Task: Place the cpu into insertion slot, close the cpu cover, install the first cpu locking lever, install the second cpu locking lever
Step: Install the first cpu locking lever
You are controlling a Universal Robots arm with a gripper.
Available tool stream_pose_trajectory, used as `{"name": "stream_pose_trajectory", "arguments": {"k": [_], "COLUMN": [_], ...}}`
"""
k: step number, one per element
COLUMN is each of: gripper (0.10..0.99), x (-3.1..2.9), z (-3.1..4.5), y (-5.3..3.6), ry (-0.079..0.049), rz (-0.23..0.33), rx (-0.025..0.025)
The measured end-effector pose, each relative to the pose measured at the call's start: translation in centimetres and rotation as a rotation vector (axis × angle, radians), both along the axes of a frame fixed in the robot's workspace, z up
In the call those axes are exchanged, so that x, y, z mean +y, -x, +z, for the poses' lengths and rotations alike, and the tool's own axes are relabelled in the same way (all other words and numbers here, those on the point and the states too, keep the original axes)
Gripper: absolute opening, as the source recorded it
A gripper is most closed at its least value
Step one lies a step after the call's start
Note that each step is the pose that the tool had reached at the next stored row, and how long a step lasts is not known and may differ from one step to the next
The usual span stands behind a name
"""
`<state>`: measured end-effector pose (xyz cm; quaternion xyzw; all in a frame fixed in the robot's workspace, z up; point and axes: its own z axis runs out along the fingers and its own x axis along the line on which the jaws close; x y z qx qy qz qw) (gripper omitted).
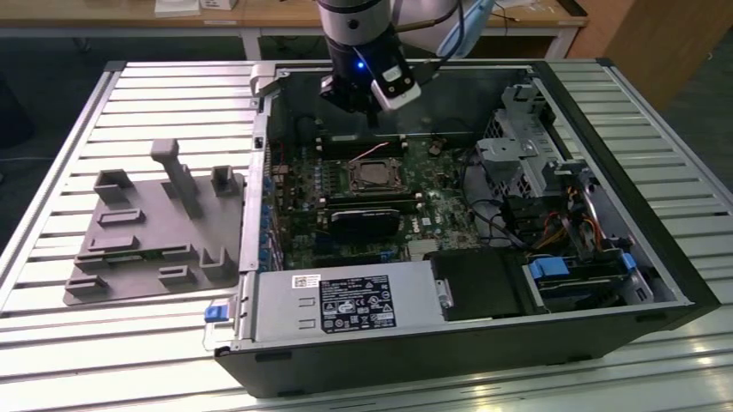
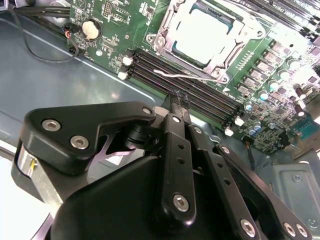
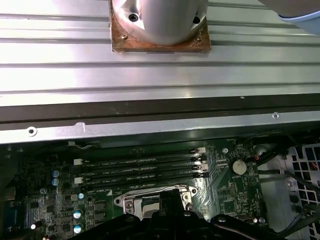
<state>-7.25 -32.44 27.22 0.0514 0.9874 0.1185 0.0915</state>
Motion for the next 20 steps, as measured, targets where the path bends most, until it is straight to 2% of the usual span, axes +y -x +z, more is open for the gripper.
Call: {"name": "stream_pose_trajectory", "arguments": {"k": [14, 20], "gripper": [0.102, 0.102], "x": [0.25, 0.47], "z": [-0.83, -1.16], "y": [-0.04, -0.56], "ry": [0.000, 0.000], "rz": [-0.003, -0.004], "rx": [0.0000, 0.0000]}}
